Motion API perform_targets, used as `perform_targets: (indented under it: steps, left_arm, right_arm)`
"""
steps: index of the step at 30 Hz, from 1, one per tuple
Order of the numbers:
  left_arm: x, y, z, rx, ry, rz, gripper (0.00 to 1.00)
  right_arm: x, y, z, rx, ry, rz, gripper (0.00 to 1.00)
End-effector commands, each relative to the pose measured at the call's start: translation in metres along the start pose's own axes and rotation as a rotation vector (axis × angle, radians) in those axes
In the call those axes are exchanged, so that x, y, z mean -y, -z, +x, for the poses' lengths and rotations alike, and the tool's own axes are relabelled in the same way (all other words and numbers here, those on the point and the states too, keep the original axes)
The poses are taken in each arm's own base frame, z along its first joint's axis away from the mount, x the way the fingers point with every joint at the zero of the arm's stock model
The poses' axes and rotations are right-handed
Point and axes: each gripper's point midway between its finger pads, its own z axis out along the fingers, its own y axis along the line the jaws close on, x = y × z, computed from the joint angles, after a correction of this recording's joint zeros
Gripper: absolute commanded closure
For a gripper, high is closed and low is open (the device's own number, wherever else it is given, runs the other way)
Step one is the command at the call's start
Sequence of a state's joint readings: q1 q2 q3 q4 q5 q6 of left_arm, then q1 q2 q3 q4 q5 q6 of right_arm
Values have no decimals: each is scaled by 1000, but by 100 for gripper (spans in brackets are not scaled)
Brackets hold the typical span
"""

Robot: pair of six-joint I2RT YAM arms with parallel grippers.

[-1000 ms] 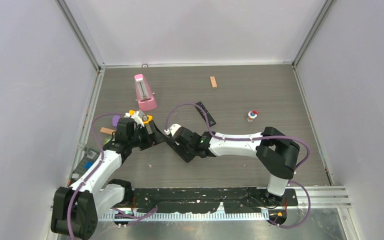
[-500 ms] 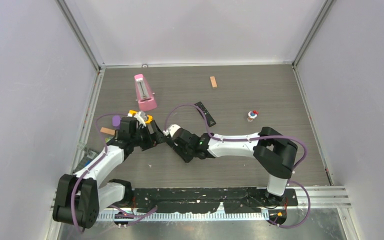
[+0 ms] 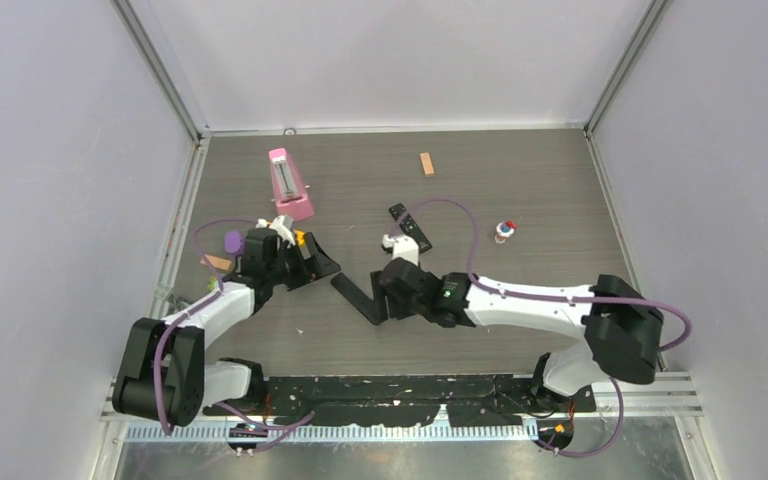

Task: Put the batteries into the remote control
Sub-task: Adjust the remote control at the center of the board.

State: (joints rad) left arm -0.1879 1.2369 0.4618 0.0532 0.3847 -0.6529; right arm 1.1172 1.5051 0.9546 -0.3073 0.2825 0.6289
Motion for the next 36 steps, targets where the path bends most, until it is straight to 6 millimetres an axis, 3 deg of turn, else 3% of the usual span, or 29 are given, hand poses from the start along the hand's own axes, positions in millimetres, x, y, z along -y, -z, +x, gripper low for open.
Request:
perform_targets:
  steps: [1,7,13,16,22,36]
  left_arm:
    - [7,-10,-20,114,-64,52,19]
    - [18,-30,-23,147,-143,121,22]
    - [18,-41,-9,107,-123,135,31]
    - [20,-38,1,101,-104,159,36]
    - [21,-24,25,103,-76,226,37]
    - [3,-12,52,84,-37,200,44]
  right_arm:
    - [10,5,21,18,-333,0,37]
    - [19,2,43,-13,-403,3,45]
    - [12,1,55,-51,-468,-44,48]
    - [8,-1,58,-61,-499,-67,48]
    - [-1,-10,60,-66,-579,-117,47]
    - [32,-37,46,22,-632,-39,50]
